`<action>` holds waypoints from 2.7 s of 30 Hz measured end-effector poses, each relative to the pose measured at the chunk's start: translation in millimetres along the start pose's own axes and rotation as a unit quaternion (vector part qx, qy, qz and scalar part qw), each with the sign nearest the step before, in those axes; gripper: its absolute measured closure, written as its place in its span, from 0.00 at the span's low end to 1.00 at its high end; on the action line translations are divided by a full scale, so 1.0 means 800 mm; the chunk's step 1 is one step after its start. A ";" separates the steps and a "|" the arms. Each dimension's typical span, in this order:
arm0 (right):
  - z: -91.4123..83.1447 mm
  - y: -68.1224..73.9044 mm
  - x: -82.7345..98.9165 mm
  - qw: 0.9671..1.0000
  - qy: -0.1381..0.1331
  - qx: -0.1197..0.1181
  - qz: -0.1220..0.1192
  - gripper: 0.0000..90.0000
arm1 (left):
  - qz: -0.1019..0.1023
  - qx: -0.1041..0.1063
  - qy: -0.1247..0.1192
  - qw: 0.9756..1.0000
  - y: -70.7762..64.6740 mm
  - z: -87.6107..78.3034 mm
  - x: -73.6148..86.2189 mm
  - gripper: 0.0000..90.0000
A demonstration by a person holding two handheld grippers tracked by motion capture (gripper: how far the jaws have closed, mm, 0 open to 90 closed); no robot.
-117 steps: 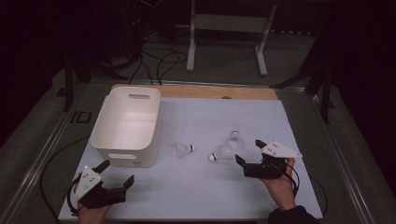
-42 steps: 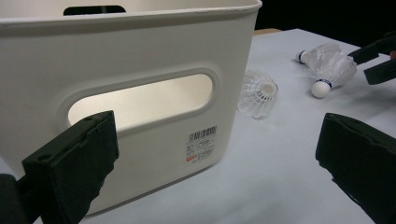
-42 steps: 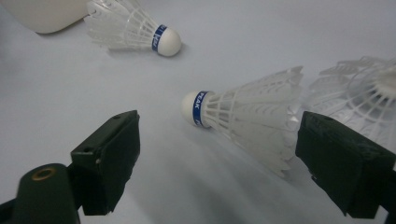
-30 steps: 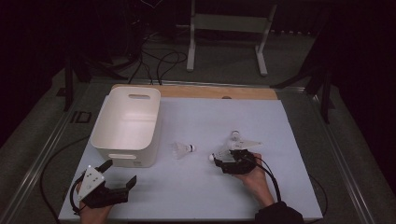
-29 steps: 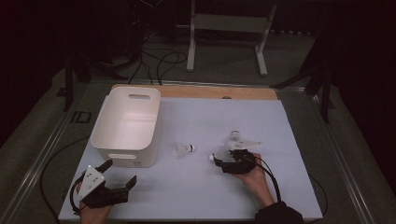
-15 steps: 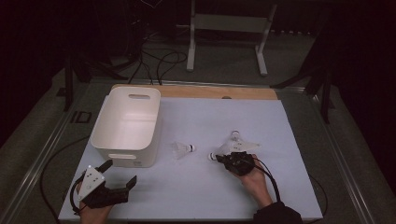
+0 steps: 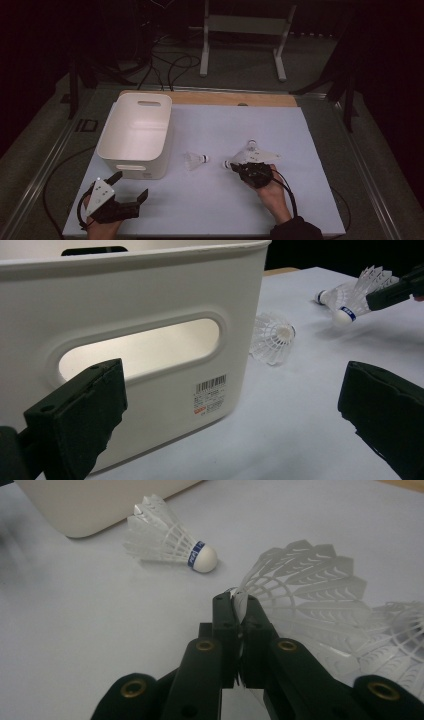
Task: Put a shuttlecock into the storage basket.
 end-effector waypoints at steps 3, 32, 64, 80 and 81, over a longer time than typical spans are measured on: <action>-0.004 0.001 -0.003 1.000 0.001 0.004 -0.005 0.97 | 0.000 -0.001 -0.002 1.000 0.000 0.000 0.000 0.00; -0.008 0.022 -0.046 1.000 -0.007 0.000 -0.002 0.98 | 0.002 -0.004 -0.004 1.000 -0.001 0.001 0.001 0.00; -0.002 0.035 -0.096 0.999 -0.032 -0.013 0.002 0.98 | 0.005 -0.004 -0.003 1.000 -0.001 0.001 0.001 0.00; 0.003 0.036 -0.109 0.999 -0.040 -0.016 0.008 0.98 | 0.005 -0.003 -0.003 1.000 -0.001 0.000 0.001 0.00; 0.003 0.037 -0.112 0.999 -0.039 -0.017 0.009 0.98 | 0.005 -0.003 -0.002 1.000 -0.001 0.001 0.001 0.00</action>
Point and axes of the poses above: each handheld gripper's, and its own axes: z roughly forward along the jaws, x roughly out of its underside, y roughly to its left, the point moved 2 cm from there along z, roughly forward along the jaws, and after that the axes turned 1 degree about x, right-handed, at the moved point
